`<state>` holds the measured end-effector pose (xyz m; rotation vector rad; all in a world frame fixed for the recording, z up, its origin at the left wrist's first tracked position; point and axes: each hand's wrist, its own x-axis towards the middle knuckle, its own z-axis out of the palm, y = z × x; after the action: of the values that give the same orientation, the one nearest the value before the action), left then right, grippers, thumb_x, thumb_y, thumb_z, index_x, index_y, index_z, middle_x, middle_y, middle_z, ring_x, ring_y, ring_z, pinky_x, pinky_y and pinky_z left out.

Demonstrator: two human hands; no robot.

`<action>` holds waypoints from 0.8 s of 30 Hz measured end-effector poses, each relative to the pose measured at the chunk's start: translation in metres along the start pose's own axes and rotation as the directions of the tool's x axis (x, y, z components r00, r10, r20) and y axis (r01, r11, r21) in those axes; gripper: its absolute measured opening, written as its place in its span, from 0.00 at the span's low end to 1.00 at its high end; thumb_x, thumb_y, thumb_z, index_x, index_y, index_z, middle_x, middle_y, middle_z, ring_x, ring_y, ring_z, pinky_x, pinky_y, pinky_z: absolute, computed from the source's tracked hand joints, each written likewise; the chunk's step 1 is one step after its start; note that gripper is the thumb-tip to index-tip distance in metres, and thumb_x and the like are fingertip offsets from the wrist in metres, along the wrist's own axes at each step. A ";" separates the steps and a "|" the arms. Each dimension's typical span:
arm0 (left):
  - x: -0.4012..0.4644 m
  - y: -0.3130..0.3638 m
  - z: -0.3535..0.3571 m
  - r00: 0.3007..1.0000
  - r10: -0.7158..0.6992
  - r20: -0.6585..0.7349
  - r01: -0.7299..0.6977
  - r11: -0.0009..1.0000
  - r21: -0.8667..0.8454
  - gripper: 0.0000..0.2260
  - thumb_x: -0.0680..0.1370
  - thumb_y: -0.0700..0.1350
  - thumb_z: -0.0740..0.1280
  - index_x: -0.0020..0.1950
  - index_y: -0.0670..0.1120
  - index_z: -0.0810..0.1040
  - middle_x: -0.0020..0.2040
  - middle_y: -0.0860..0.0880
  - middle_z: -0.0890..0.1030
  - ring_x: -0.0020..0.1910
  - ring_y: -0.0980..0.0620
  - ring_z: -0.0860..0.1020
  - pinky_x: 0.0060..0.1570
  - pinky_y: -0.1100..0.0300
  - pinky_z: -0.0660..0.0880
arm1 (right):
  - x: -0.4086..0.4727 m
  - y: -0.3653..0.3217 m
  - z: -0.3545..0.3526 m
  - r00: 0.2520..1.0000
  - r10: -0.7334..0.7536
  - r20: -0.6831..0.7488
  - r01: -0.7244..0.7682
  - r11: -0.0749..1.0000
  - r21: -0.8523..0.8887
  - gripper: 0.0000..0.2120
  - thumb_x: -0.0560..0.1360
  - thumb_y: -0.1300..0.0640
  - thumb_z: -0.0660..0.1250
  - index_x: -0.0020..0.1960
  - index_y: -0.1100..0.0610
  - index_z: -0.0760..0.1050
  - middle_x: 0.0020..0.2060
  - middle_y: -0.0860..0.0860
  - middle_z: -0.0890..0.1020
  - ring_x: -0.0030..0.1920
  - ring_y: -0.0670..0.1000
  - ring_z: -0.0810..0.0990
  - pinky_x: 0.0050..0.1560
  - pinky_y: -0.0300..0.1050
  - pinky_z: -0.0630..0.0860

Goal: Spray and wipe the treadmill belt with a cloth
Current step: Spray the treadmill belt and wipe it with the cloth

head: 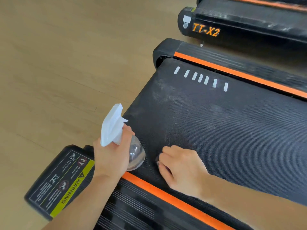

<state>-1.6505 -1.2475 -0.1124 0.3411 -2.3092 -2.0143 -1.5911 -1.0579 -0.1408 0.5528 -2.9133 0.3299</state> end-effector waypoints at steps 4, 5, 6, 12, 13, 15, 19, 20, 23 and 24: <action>-0.002 0.001 -0.001 1.000 0.013 -0.003 -0.012 1.000 0.006 0.11 0.80 0.49 0.67 0.45 0.45 0.85 0.41 0.55 0.87 0.42 0.61 0.83 0.42 0.76 0.73 | 0.014 0.029 0.004 0.976 -0.217 0.005 0.217 0.975 -0.056 0.12 0.80 0.53 0.60 0.38 0.53 0.71 0.36 0.47 0.72 0.35 0.51 0.70 0.31 0.46 0.68; 0.000 0.000 -0.002 1.000 0.008 -0.007 -0.008 1.000 0.012 0.11 0.81 0.49 0.68 0.45 0.45 0.85 0.41 0.55 0.87 0.42 0.60 0.84 0.43 0.75 0.74 | 0.030 0.039 0.007 0.984 -0.177 -0.017 0.175 0.980 -0.091 0.13 0.80 0.53 0.59 0.38 0.53 0.71 0.36 0.47 0.72 0.35 0.52 0.71 0.31 0.47 0.69; 0.001 -0.001 -0.004 1.000 0.007 -0.009 -0.007 1.000 0.017 0.11 0.82 0.48 0.68 0.45 0.45 0.85 0.42 0.54 0.87 0.43 0.59 0.84 0.45 0.72 0.75 | 0.049 0.050 0.010 0.996 -0.067 -0.053 0.059 0.990 -0.128 0.13 0.81 0.51 0.57 0.38 0.53 0.70 0.37 0.47 0.72 0.37 0.52 0.73 0.31 0.47 0.70; 0.013 0.012 -0.016 0.975 -0.214 0.051 0.216 0.976 -0.038 0.11 0.80 0.56 0.69 0.45 0.51 0.85 0.43 0.53 0.87 0.44 0.56 0.83 0.47 0.58 0.74 | 0.094 0.046 0.018 0.924 0.362 -0.125 -0.378 0.915 -0.138 0.16 0.81 0.49 0.54 0.37 0.52 0.67 0.35 0.46 0.70 0.37 0.52 0.74 0.31 0.45 0.65; 0.019 0.014 -0.020 0.968 -0.240 0.070 0.244 0.968 -0.055 0.09 0.79 0.57 0.70 0.46 0.53 0.84 0.43 0.55 0.88 0.44 0.57 0.83 0.48 0.57 0.74 | 0.080 0.028 0.018 0.956 0.272 -0.110 -0.285 0.951 -0.122 0.15 0.81 0.49 0.54 0.36 0.52 0.66 0.35 0.45 0.70 0.36 0.51 0.74 0.31 0.44 0.65; 0.027 0.020 -0.025 0.952 -0.292 0.097 0.298 0.952 -0.063 0.07 0.78 0.58 0.72 0.46 0.56 0.82 0.42 0.57 0.87 0.42 0.56 0.82 0.51 0.54 0.76 | 0.045 0.001 0.015 0.986 0.152 -0.070 -0.158 0.984 -0.088 0.15 0.80 0.48 0.56 0.36 0.50 0.67 0.34 0.45 0.70 0.36 0.49 0.73 0.29 0.44 0.65; 0.043 0.030 -0.026 0.924 -0.362 0.119 0.369 0.929 -0.036 0.08 0.77 0.56 0.72 0.45 0.53 0.79 0.38 0.55 0.86 0.35 0.53 0.80 0.40 0.57 0.78 | 0.038 -0.002 0.019 0.992 0.103 -0.075 -0.111 0.987 -0.116 0.14 0.79 0.48 0.56 0.36 0.49 0.69 0.34 0.45 0.71 0.36 0.48 0.74 0.30 0.41 0.62; 0.046 0.034 -0.025 0.918 -0.372 0.136 0.375 0.927 0.002 0.09 0.77 0.55 0.72 0.44 0.50 0.79 0.38 0.52 0.86 0.33 0.53 0.80 0.35 0.59 0.79 | 0.039 -0.001 0.020 0.992 0.093 -0.083 -0.102 0.987 -0.122 0.13 0.79 0.48 0.56 0.37 0.49 0.69 0.34 0.45 0.71 0.36 0.48 0.74 0.30 0.41 0.61; 0.050 0.041 -0.026 0.887 -0.417 0.196 0.407 0.909 0.093 0.14 0.79 0.53 0.71 0.39 0.45 0.79 0.42 0.43 0.83 0.38 0.46 0.82 0.41 0.51 0.84 | 0.038 0.000 0.019 0.992 0.083 -0.092 -0.092 0.991 -0.099 0.12 0.79 0.49 0.57 0.37 0.49 0.69 0.34 0.45 0.71 0.35 0.48 0.73 0.29 0.41 0.61; 0.051 0.044 -0.027 0.870 -0.449 0.206 0.435 0.894 0.111 0.14 0.79 0.53 0.71 0.40 0.44 0.79 0.43 0.41 0.83 0.40 0.44 0.83 0.45 0.48 0.84 | 0.038 0.000 0.020 0.992 0.079 -0.101 -0.089 0.991 -0.098 0.12 0.78 0.49 0.57 0.37 0.49 0.70 0.34 0.45 0.71 0.35 0.48 0.73 0.29 0.41 0.62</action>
<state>-1.7009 -1.2791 -0.0698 0.7458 -2.6289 -2.2875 -1.6280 -1.0754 -0.1526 0.3883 -2.8459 0.2104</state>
